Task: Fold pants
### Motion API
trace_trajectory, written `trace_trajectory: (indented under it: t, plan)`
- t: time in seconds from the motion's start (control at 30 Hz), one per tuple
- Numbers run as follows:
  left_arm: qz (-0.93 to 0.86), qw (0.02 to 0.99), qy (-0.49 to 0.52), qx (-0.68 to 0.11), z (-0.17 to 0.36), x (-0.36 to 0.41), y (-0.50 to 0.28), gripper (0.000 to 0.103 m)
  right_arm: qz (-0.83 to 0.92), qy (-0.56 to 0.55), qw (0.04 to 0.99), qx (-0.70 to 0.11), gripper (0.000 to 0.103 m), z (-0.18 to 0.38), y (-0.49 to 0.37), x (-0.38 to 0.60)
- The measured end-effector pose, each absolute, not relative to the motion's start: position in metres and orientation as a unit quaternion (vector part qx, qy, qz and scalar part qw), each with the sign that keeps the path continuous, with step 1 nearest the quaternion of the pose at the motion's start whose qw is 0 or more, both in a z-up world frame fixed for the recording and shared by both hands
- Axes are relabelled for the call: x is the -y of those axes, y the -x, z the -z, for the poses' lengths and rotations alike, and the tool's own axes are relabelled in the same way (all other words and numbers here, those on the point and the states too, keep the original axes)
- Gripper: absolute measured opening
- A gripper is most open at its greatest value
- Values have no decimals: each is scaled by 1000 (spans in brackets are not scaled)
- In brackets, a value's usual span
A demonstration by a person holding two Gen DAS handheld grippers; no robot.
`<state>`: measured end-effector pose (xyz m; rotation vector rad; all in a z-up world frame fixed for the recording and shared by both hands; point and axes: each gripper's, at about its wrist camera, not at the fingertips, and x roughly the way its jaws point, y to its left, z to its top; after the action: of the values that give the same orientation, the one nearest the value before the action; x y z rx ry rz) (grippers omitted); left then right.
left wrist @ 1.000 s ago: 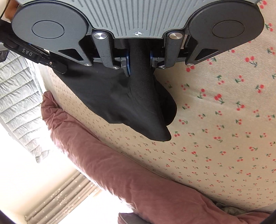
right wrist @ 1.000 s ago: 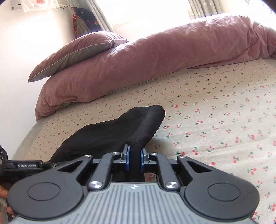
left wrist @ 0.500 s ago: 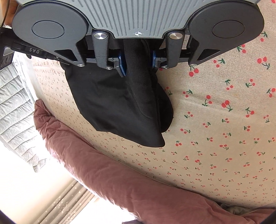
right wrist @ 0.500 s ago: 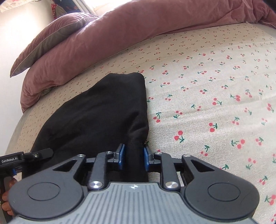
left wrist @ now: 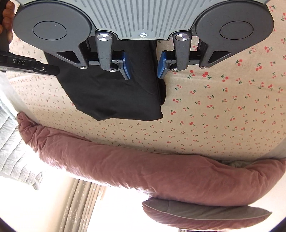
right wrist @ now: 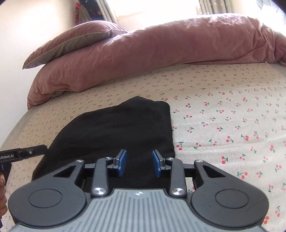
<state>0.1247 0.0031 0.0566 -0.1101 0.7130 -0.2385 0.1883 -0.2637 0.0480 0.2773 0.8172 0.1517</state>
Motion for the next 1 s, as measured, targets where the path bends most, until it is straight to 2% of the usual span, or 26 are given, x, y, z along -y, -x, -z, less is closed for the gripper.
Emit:
trace_trajectory:
  t: [0.2,0.43,0.67,0.73,0.77,0.93,1.0]
  plan:
    - [72,937,-26,-342,-52,16,-108,35,-77,-86,911,-397,31,-52,-180,226]
    - [46,942,-29,-330,-60,16,-82,35,-58,-50,923,-376,32,-64,-147,214]
    - [48,948,-6,-314,-77,18,-19,35,-43,-52,940,-333,39,-86,-85,210]
    - [46,951,-8,-307,-78,16,-2,42,-47,-54,942,-327,41,-88,-70,207]
    - [44,951,-9,-305,-78,15,6,50,-46,-51,944,-323,43,-88,-63,204]
    - [37,953,-2,-301,-74,4,25,54,-48,-45,946,-316,46,-83,-39,194]
    - [34,952,0,-305,-71,2,24,65,-51,-50,946,-317,50,-82,-34,192]
